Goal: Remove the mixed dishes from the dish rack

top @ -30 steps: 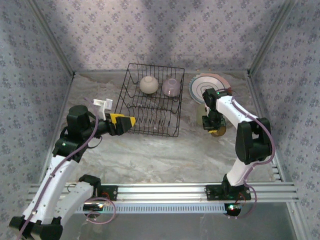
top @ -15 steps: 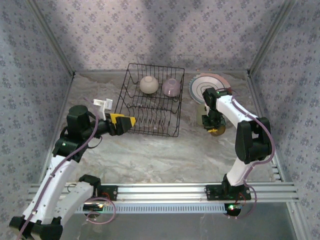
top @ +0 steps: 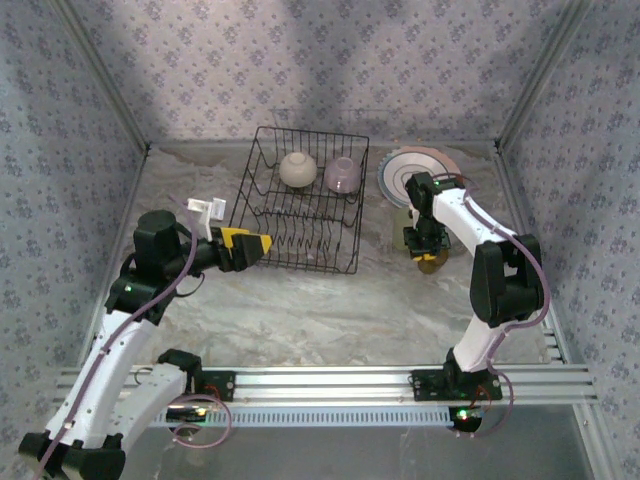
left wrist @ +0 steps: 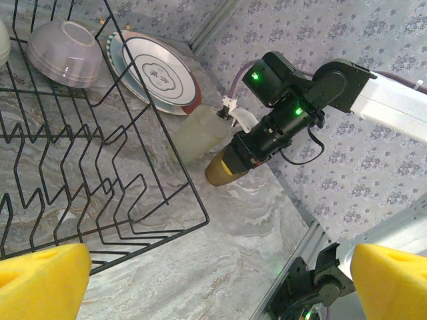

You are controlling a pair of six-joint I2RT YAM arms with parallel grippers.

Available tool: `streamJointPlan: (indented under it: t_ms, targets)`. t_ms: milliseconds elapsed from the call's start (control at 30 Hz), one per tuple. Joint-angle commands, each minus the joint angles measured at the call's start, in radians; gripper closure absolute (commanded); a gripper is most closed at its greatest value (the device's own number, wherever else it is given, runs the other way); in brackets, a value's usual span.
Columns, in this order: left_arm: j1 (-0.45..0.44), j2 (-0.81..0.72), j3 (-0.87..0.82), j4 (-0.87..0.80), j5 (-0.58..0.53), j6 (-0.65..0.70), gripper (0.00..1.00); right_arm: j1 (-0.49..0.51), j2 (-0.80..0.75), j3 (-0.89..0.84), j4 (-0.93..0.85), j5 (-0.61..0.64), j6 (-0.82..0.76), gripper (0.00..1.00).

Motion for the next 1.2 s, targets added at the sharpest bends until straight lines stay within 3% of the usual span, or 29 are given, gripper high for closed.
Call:
streamJointPlan:
  t_ms: [0,300,500,633,800,1167]
  targets:
    - [0.005,0.001,-0.011,0.021,0.019,0.011,0.01,-0.008,-0.004,0.036,-0.025,0.021,-0.007,0.78]
    - [0.009,0.023,-0.005,0.005,-0.005,-0.015,0.01,-0.002,-0.127,0.072,-0.052,0.048,0.017,0.69]
    - [0.019,0.082,0.024,-0.063,-0.1,-0.055,0.01,0.022,-0.233,0.099,-0.08,0.099,0.033,0.65]
    - [0.019,0.138,0.056,-0.129,-0.196,-0.034,0.01,0.08,-0.298,0.124,-0.09,0.127,0.043,0.52]
    - [0.014,0.23,0.103,-0.152,-0.211,-0.047,0.01,0.199,-0.31,0.157,-0.034,0.092,0.065,0.3]
    - [-0.184,0.561,0.364,-0.245,-0.491,-0.03,0.05,0.289,-0.144,0.213,0.167,-0.07,0.1,0.16]
